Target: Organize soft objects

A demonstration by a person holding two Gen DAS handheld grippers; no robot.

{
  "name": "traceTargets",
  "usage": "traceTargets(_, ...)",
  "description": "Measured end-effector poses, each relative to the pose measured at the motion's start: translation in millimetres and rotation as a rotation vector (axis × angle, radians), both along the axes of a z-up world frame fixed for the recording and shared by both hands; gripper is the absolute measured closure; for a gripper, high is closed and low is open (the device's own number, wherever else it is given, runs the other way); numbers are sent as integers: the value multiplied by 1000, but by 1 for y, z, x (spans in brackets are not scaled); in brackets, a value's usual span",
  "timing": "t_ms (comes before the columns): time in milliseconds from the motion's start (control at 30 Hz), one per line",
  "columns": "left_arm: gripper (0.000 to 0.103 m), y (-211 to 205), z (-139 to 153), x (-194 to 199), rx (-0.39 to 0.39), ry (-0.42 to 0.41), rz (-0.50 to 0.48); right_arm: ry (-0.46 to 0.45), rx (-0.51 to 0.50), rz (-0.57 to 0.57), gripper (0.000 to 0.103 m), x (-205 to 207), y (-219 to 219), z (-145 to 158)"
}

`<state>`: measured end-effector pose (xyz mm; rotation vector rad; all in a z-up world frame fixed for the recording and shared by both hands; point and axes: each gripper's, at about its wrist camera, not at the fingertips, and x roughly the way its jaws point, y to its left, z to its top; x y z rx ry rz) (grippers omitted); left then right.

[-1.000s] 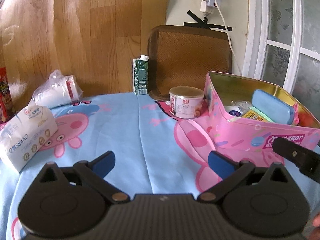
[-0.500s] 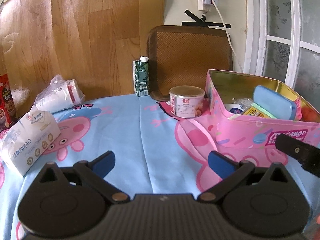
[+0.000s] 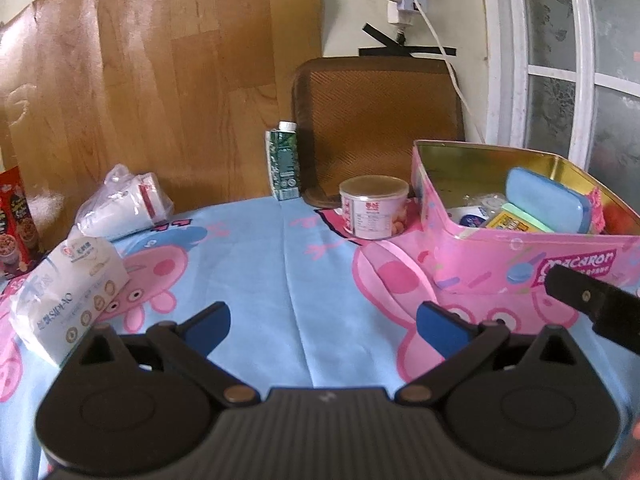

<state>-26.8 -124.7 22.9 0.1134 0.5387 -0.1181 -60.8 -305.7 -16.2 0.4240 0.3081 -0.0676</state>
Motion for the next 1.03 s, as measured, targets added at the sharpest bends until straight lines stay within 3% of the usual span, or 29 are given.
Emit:
traceTargets(300, 0, -3, -2, -4, 36, -22, 18, 7, -3, 3, 10, 2, 3, -3)
traceTargets(767, 0, -6, -9, -1, 46, 23, -3, 19, 3, -2, 10, 2, 4, -7)
traceTargets(1033, 0, -2, -10, -2, 16, 25, -31, 16, -3, 0, 10, 2, 3, -7)
